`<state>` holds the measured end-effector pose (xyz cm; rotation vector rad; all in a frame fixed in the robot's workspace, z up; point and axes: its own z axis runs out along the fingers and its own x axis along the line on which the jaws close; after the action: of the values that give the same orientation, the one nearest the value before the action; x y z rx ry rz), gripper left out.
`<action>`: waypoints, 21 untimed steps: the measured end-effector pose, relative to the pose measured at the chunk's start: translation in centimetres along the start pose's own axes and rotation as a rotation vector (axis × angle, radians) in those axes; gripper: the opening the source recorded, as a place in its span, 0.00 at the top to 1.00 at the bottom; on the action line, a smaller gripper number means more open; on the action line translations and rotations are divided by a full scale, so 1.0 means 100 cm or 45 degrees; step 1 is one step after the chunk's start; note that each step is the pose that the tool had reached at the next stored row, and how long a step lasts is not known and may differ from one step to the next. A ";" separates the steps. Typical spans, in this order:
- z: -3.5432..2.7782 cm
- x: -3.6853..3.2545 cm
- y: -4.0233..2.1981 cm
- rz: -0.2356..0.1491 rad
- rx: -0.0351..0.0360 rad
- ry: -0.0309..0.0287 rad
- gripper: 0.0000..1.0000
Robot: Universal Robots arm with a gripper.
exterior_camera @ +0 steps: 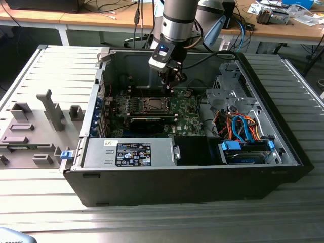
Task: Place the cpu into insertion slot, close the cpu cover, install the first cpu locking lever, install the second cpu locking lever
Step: 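Install the first cpu locking lever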
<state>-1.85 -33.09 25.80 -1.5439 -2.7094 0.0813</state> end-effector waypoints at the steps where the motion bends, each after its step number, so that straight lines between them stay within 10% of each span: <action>1: 0.0000 0.0000 0.0000 -0.003 -0.0001 -0.0002 0.89; 21: 0.0000 0.0000 0.0000 -0.053 -0.0005 -0.0031 0.89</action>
<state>-1.85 -33.09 25.80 -1.4877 -2.7420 0.0820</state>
